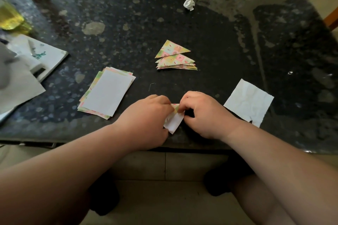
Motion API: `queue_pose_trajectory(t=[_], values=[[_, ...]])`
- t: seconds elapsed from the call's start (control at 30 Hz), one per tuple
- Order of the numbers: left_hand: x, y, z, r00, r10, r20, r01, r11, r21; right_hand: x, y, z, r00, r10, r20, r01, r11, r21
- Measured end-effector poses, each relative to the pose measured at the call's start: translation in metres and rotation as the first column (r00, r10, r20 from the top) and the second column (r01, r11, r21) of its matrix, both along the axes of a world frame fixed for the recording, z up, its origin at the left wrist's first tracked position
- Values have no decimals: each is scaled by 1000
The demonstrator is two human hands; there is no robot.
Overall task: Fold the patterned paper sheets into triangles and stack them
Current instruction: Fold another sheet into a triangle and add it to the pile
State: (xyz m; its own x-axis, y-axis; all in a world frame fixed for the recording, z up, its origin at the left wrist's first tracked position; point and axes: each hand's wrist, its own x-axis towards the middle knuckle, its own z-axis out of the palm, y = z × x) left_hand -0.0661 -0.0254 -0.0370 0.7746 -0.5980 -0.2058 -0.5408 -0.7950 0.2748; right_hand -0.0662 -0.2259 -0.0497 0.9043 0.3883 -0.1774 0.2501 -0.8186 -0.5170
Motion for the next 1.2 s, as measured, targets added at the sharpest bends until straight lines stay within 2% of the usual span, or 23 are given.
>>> queue_pose_trajectory(t=[0.37, 0.53, 0.67, 0.87, 1.03, 1.2], values=[[-7, -8, 0, 991, 105, 78, -102, 994, -40, -2, 2, 5, 999, 47, 15, -46, 998, -30], [-8, -8, -3, 987, 135, 92, -133, 991, -32, -2, -1, 4, 999, 3, 35, -3, 1000, 3], [4, -4, 1, 968, 251, 21, -249, 965, -83, -1, -5, 3, 998, -65, 5, 65, 997, 35], [21, 6, -4, 870, 458, -182, -492, 827, -271, 3, -7, -1, 996, -86, -13, 87, 990, 111], [23, 6, -4, 858, 484, -170, -513, 800, -311, 5, -3, -6, 995, -76, 71, 60, 977, 207], [26, 10, -3, 846, 494, -203, -534, 779, -328, 4, -2, -9, 983, -157, 92, 133, 964, 229]])
